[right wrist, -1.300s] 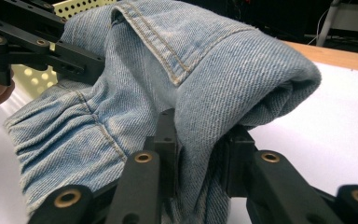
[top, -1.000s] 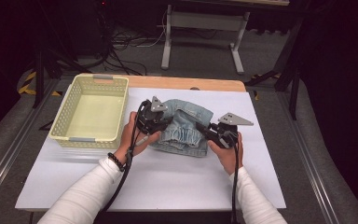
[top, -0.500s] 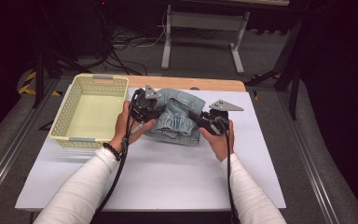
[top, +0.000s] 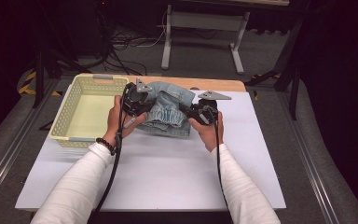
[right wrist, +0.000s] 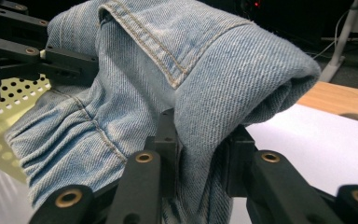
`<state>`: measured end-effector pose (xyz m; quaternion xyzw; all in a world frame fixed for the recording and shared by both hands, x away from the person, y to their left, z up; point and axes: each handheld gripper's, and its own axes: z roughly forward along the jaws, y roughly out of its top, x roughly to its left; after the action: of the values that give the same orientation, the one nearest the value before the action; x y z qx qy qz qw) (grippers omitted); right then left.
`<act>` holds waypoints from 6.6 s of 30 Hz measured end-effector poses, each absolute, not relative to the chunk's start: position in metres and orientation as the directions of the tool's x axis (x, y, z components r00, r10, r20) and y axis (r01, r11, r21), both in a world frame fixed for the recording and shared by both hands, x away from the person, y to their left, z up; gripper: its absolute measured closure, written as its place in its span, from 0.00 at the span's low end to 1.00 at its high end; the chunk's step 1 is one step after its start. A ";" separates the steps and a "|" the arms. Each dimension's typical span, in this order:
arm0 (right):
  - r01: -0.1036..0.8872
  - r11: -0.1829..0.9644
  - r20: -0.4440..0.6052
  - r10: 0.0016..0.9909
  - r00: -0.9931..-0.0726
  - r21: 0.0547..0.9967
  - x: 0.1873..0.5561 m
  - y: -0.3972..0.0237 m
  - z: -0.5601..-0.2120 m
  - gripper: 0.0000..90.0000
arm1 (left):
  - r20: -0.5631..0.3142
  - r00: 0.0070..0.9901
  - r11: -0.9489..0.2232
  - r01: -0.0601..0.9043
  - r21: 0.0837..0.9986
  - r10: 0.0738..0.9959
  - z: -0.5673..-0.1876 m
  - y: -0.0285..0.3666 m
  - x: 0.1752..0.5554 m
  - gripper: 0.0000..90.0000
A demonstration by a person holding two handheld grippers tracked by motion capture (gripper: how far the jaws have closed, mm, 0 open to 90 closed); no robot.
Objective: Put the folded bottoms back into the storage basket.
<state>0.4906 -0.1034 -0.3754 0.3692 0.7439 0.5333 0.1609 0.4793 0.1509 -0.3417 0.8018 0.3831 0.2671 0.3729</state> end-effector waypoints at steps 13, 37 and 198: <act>0.351 0.153 0.159 0.681 -0.715 0.924 0.500 -0.066 -0.364 0.80 | 0.161 0.497 -0.402 0.427 0.810 0.853 -0.325 0.184 0.473 0.78; 0.363 0.166 0.181 0.638 -0.749 0.917 0.517 0.007 -0.355 0.80 | 0.166 0.382 -0.350 0.485 0.801 0.909 -0.312 0.247 0.472 0.79; 0.274 0.418 -0.078 0.655 -0.752 0.866 0.363 -0.161 -0.430 0.33 | 0.242 0.270 -0.359 0.597 0.717 0.932 -0.369 0.253 0.521 0.55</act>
<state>0.3633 -0.1613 -0.4302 0.2845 0.8161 0.4583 0.2075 0.5210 0.2528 -0.3695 0.7555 0.5060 0.3299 0.2536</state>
